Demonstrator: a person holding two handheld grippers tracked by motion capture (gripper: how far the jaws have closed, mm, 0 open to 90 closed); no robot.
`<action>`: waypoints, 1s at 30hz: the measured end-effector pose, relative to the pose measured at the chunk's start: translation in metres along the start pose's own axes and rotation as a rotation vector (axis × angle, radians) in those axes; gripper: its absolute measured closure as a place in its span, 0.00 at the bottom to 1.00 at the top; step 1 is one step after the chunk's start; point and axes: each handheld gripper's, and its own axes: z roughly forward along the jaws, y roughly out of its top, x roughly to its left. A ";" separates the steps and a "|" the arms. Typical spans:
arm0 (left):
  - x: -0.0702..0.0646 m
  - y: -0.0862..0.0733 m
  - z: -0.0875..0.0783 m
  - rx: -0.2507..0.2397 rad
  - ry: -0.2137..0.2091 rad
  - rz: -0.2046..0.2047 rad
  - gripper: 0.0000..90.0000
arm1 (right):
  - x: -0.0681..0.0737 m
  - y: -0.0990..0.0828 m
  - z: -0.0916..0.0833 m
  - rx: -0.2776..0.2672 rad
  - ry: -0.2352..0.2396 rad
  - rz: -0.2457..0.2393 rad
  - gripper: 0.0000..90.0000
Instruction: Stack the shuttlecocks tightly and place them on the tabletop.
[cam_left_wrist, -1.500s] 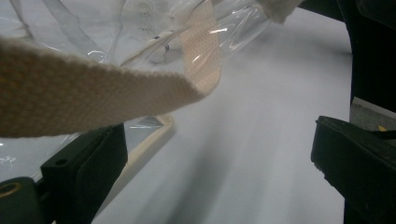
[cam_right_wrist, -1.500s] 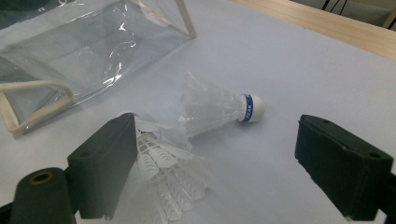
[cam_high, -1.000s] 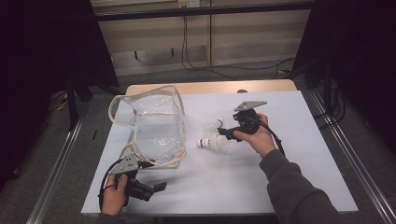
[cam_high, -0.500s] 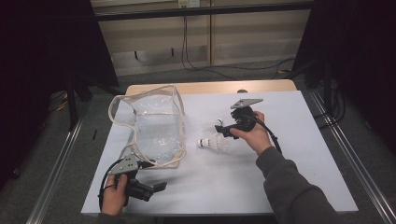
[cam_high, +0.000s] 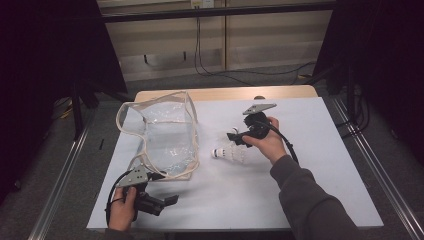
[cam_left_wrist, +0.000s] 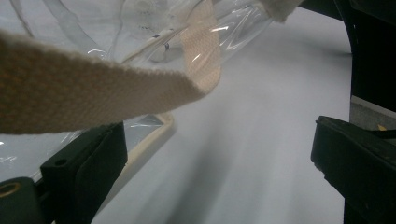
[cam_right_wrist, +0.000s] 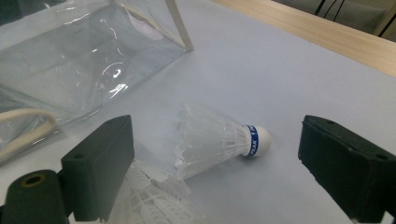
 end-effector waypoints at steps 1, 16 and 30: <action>0.000 0.000 0.000 0.000 0.000 -0.001 0.04 | 0.000 0.000 0.001 0.003 -0.003 -0.005 0.11; 0.000 0.000 0.000 -0.001 0.000 -0.004 0.04 | -0.001 0.000 0.010 0.025 -0.003 0.015 0.08; 0.000 -0.001 0.000 -0.003 0.001 -0.003 0.04 | -0.002 -0.001 0.016 0.033 -0.015 0.020 0.08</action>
